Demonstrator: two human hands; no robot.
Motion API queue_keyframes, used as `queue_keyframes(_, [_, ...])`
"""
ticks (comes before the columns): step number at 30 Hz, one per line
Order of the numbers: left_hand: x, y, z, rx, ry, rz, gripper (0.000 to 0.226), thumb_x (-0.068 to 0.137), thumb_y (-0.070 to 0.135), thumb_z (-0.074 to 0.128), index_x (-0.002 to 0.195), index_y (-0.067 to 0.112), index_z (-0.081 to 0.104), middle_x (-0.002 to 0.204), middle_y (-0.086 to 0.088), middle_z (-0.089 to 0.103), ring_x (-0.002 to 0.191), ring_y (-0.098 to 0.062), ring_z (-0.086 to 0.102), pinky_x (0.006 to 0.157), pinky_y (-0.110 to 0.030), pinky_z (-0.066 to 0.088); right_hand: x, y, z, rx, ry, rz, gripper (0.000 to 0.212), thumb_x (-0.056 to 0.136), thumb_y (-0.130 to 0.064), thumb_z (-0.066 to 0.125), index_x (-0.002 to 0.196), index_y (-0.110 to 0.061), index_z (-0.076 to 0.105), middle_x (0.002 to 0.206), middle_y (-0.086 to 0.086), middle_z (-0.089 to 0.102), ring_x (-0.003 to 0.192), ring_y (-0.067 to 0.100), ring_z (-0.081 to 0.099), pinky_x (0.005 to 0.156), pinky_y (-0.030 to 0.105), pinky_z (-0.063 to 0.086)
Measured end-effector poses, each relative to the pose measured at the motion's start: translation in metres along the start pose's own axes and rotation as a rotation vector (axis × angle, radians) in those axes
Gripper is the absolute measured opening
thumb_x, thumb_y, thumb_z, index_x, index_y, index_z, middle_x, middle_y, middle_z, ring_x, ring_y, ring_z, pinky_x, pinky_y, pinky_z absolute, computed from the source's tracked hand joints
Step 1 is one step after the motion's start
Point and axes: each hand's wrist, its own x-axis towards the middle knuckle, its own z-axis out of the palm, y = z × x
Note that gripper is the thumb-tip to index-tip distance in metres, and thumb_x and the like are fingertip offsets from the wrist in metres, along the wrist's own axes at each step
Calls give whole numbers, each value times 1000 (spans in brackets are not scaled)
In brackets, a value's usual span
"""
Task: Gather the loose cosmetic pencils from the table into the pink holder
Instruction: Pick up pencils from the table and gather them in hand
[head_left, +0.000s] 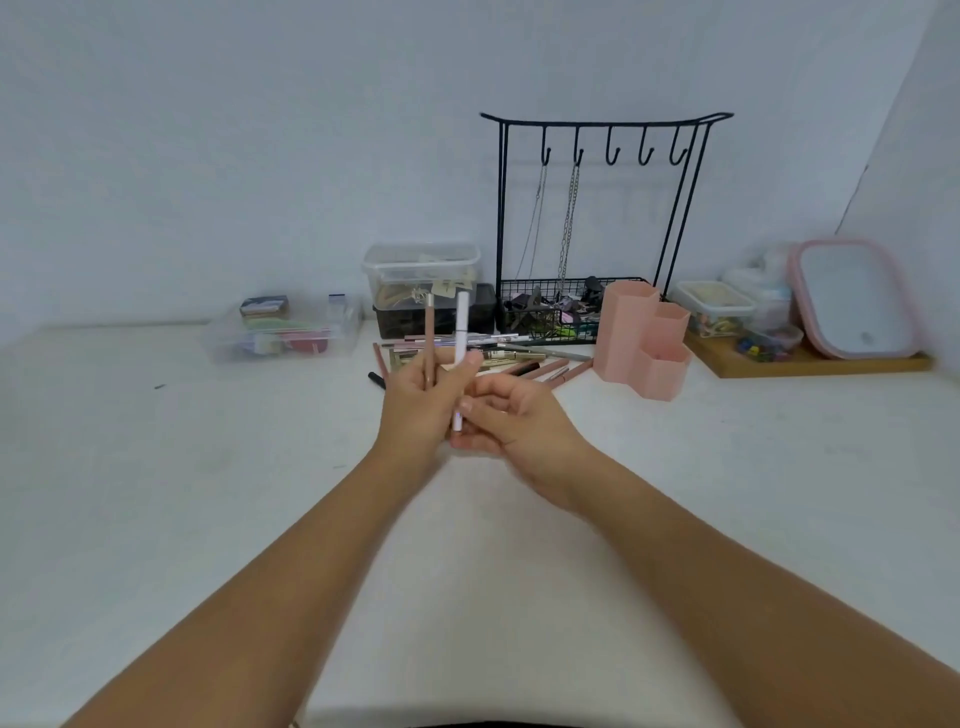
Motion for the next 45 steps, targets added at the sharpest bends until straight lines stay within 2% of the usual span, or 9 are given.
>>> queue_keyframes(5, [2, -11, -2, 202, 25, 26, 35, 103, 32, 58, 76, 9, 56, 63, -7, 56, 60, -18, 56, 54, -30, 48, 0, 3, -2, -94, -31, 1, 12, 90, -2, 70, 91, -12, 76, 79, 6, 74, 70, 20, 73, 72, 31, 62])
queue_keyframes(8, [7, -10, -3, 213, 35, 3, 51, 107, 42, 43, 62, 21, 53, 58, -1, 49, 55, -15, 44, 57, -32, 38, 8, -8, -27, -661, 266, -244, 12, 91, -11, 70, 99, -18, 76, 90, -4, 73, 75, 0, 66, 74, 26, 58])
queue_keyframes(12, [8, -7, -4, 81, -8, -30, 58, 108, 48, 35, 54, 34, 50, 55, 3, 47, 48, -13, 45, 40, -25, 35, 11, -21, -77, -1323, 409, -170, 38, 98, -9, 56, 133, -21, 59, 126, -3, 62, 117, 19, 53, 94, 34, 47])
queue_keyframes(16, [11, -8, -5, 28, -68, -100, 51, 106, 48, 41, 59, 29, 38, 53, 7, 31, 44, -10, 24, 39, -23, 20, 15, -11, -88, -1327, 334, -45, 42, 97, -4, 51, 134, -21, 57, 125, -1, 64, 125, 23, 48, 95, 29, 43])
queue_keyframes(28, [11, -11, -2, -13, -108, -201, 50, 103, 33, 56, 60, 25, 32, 52, 7, 27, 43, -9, 19, 37, -19, 20, 13, -23, -87, -1503, 224, -89, 40, 91, 11, 45, 108, -16, 70, 125, 2, 60, 113, 20, 58, 93, 36, 50])
queue_keyframes(33, [11, -10, -2, -28, -113, -223, 42, 103, 33, 57, 66, 23, 38, 50, 10, 30, 41, -7, 21, 36, -18, 22, 14, -33, -81, -1455, 61, -6, 24, 93, 6, 50, 100, -6, 70, 112, 9, 67, 103, 25, 67, 87, 33, 51])
queue_keyframes(37, [9, -6, -3, -74, -125, -234, 37, 101, 32, 59, 70, 24, 42, 51, 10, 30, 40, -7, 21, 34, -18, 20, 7, -40, -69, -1321, 114, -212, 13, 98, -8, 56, 102, -12, 68, 100, -1, 66, 91, 13, 61, 80, 32, 50])
queue_keyframes(40, [7, -4, -1, -95, -145, -219, 32, 98, 32, 64, 73, 23, 46, 53, 8, 30, 41, -8, 21, 35, -17, 20, 8, -52, -49, -966, 282, -404, 8, 97, -9, 59, 102, -9, 65, 86, -7, 63, 74, -2, 56, 66, 15, 45])
queue_keyframes(45, [1, -4, 5, -35, -276, -135, 27, 93, 31, 71, 72, 22, 55, 57, 3, 38, 42, -9, 24, 41, -20, 17, 7, -60, -17, -133, 155, -234, 8, 100, -5, 55, 100, 0, 62, 79, 13, 65, 64, 16, 59, 59, 24, 53])
